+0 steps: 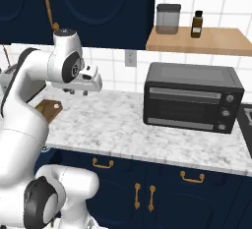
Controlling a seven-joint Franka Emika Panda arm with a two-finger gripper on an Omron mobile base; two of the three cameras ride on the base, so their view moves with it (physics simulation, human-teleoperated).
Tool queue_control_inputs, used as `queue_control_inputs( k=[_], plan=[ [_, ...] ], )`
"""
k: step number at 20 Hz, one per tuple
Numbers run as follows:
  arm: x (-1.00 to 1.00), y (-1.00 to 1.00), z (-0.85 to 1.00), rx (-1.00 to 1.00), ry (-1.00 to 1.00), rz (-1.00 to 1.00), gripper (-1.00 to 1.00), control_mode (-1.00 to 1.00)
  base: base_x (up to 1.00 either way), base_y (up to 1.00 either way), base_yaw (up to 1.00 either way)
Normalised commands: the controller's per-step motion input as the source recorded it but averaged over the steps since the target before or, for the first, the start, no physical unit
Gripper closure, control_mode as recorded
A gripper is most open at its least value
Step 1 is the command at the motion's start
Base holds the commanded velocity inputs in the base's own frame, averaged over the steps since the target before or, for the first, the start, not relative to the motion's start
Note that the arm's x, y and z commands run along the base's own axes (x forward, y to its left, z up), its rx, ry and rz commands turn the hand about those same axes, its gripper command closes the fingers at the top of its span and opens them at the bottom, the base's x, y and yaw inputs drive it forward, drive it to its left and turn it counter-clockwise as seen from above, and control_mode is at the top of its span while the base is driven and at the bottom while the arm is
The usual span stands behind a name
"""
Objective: Place the appropriate cutting tool for cutting the potato skin on the cutting board.
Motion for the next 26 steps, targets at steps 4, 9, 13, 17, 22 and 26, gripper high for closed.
queue_control_inputs(
  k=[4,9,13,17,22,26],
  plan=[
    [-0.29,0.40,-0.04,0.00,-0.02,0.02,-1.00,-1.00,0.00,0.00,0.00],
    [-0.46,1.00,-0.40,-0.11,0.05,0.00,-1.00,-1.00,0.00,0.00,0.00],
    [-0.29,1.00,-0.46,-0.17,0.10,0.00,-1.00,-1.00,0.00,0.00,0.00],
    [-0.54,1.00,-0.48,-0.09,0.11,0.00,-1.00,-1.00,0.00,0.00,0.00],
    [-0.36,1.00,-0.68,-0.01,0.05,0.00,-1.00,-1.00,0.00,0.00,0.00],
    [-0.09,1.00,-0.98,0.00,0.03,0.00,-1.00,-1.00,0.00,0.00,0.00]
  ],
)
